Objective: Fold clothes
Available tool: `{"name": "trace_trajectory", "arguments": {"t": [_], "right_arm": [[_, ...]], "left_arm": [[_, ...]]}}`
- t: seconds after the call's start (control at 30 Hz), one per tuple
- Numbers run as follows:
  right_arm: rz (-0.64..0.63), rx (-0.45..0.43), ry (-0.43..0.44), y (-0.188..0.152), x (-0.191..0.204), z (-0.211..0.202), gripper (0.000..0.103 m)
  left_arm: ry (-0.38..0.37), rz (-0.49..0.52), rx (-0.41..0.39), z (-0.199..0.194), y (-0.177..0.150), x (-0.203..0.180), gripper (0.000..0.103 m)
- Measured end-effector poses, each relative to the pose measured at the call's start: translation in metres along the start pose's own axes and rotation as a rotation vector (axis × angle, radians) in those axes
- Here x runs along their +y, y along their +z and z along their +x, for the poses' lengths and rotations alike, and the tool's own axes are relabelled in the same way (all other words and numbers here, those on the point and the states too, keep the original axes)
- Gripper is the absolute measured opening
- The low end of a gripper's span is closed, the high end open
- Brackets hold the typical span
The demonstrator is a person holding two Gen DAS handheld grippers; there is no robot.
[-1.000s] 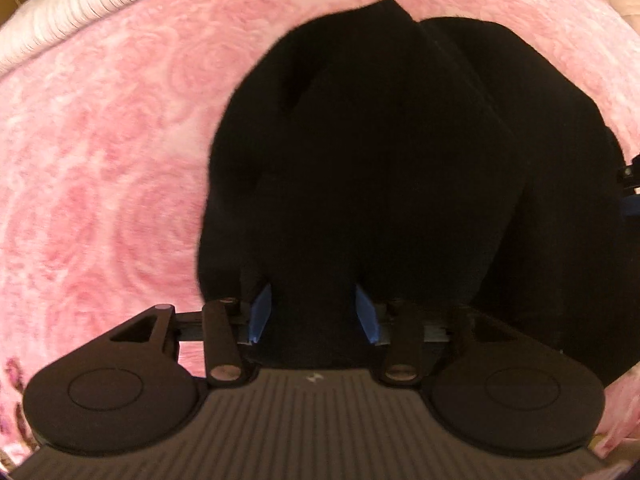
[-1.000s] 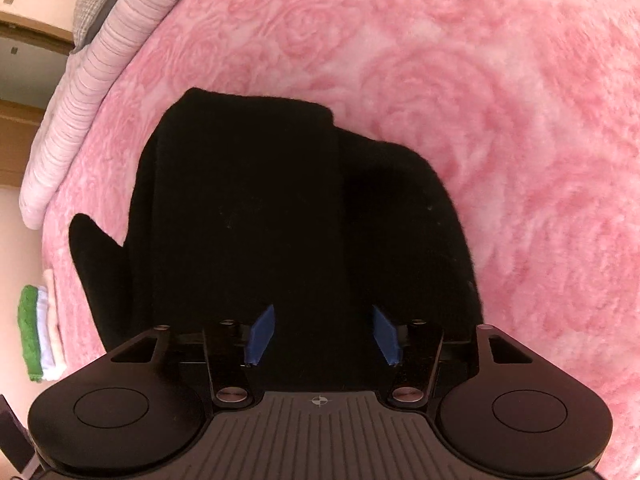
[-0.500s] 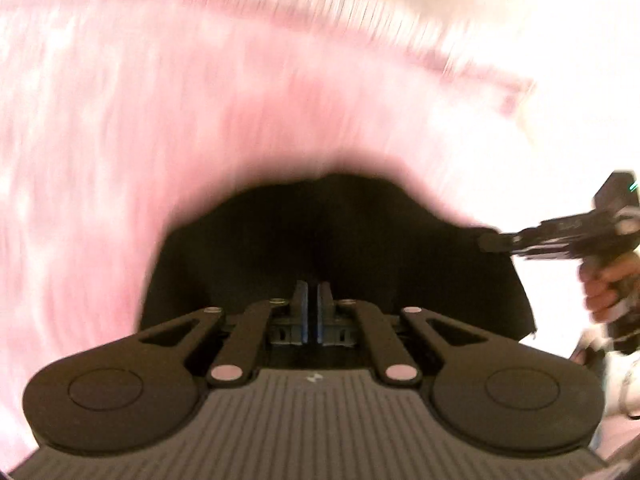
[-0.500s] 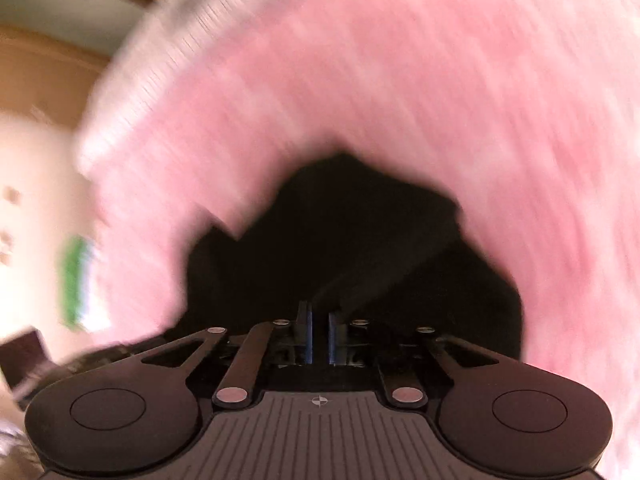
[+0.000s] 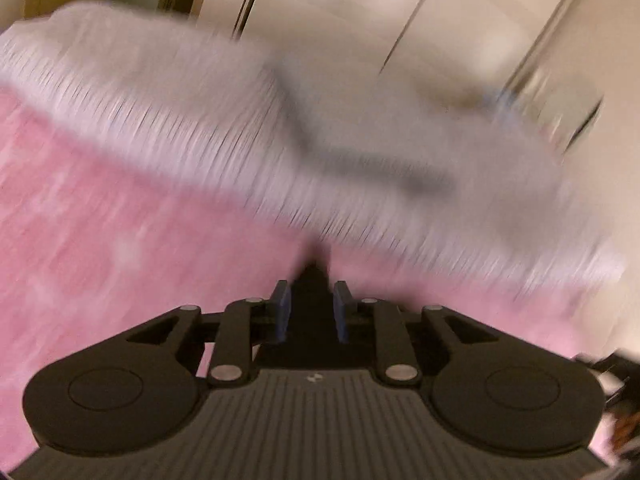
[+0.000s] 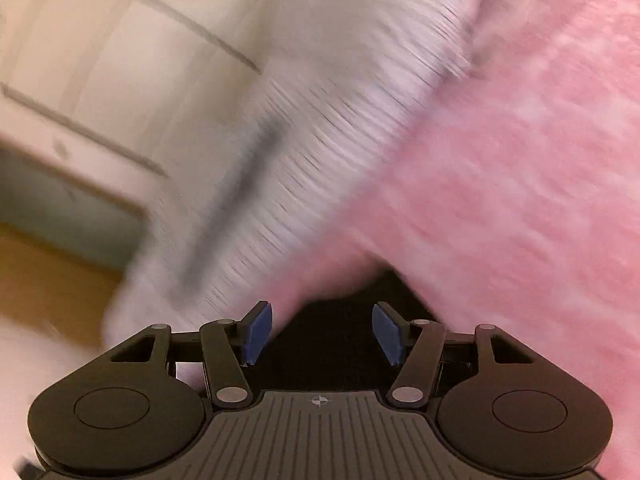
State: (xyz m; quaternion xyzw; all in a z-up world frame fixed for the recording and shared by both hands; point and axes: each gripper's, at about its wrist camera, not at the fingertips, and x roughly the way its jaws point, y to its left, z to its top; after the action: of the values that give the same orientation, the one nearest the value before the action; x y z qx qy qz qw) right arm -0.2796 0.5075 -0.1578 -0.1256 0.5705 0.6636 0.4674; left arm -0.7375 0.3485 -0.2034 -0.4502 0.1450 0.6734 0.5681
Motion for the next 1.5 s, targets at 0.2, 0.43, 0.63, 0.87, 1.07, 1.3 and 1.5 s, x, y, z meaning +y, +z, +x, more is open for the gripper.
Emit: {"name": "trace_trajectory", "arguments": {"t": [0.2, 0.43, 0.63, 0.87, 1.07, 1.3, 1.5], "right_arm": [[-0.020, 0.304, -0.323, -0.115, -0.091, 0.000, 0.059], [-0.065, 0.476, -0.408, -0.210, -0.122, -0.031, 0.059], [-0.107, 0.452, -0.401, -0.244, -0.129, -0.053, 0.059], [-0.024, 0.352, -0.409, -0.271, -0.165, -0.083, 0.060], [0.081, 0.292, -0.357, -0.287, -0.180, -0.089, 0.061], [0.076, 0.278, -0.288, -0.289, -0.202, -0.082, 0.061], [0.070, 0.259, -0.231, -0.295, -0.203, -0.085, 0.067]], "left_arm": [[0.082, -0.160, 0.349, -0.004, -0.170, 0.046, 0.017], [0.097, -0.217, 0.493, -0.060, -0.280, 0.053, 0.020], [0.019, -0.253, 0.526, -0.081, -0.324, 0.065, 0.022], [-0.074, -0.509, 0.502, -0.097, -0.372, 0.095, 0.023], [-0.107, -0.599, 0.469, -0.113, -0.400, 0.108, 0.023], [-0.188, -0.764, 0.382, -0.121, -0.417, 0.121, 0.024], [-0.196, -0.745, 0.306, -0.100, -0.409, 0.095, 0.027]]}}
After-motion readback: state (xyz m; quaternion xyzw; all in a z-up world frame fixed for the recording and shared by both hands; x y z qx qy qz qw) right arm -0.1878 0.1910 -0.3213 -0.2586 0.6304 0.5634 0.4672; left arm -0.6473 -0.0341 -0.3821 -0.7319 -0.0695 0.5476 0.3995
